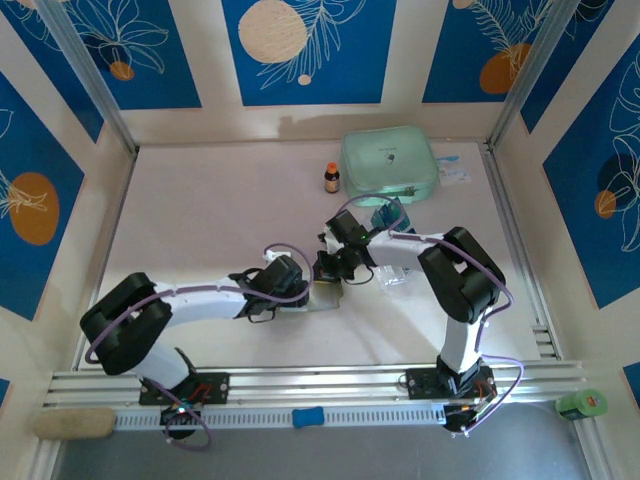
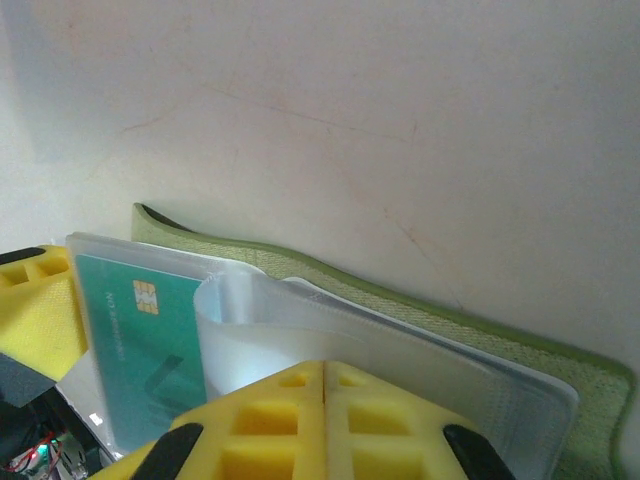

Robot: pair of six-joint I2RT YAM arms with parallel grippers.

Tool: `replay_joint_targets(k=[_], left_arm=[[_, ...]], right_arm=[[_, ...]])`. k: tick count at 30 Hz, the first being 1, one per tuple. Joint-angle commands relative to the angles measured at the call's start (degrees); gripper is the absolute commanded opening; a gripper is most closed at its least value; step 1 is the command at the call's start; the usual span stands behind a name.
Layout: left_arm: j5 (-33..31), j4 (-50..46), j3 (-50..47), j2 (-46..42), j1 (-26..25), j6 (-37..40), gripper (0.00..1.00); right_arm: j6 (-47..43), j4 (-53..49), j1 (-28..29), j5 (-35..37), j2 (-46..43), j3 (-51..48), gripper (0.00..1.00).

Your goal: Put the credit cards into the card holder

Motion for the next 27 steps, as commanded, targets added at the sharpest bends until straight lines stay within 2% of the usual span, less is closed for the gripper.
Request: replay_joint_targets(k=[1,5,8,27], left_arm=[[1.39,1.34,-1.1,0.09,-0.53,0.46,0.77],[1.31,1.44,-1.1,-0.07,-0.52,0.46,0.77],[1.3,1.48,-1.12,-0.06,-0.54,0.46,0.77],[0.34,1.96,-2.49,-1.46,-0.52,-0.03,0.84]], right_arm=[[0.89,-0.54,-0.94,-0.79,-3.02,-1.24,0.12],[1.42,-0.21,-1.7,-0.28,-3.97,-2.18,0.25],[1.75,0.55,-1.88,-0.74,-3.43,-2.65,0.29],[4.65,5.9,-1.96,-7.46,1.81,-3.02,0.3]])
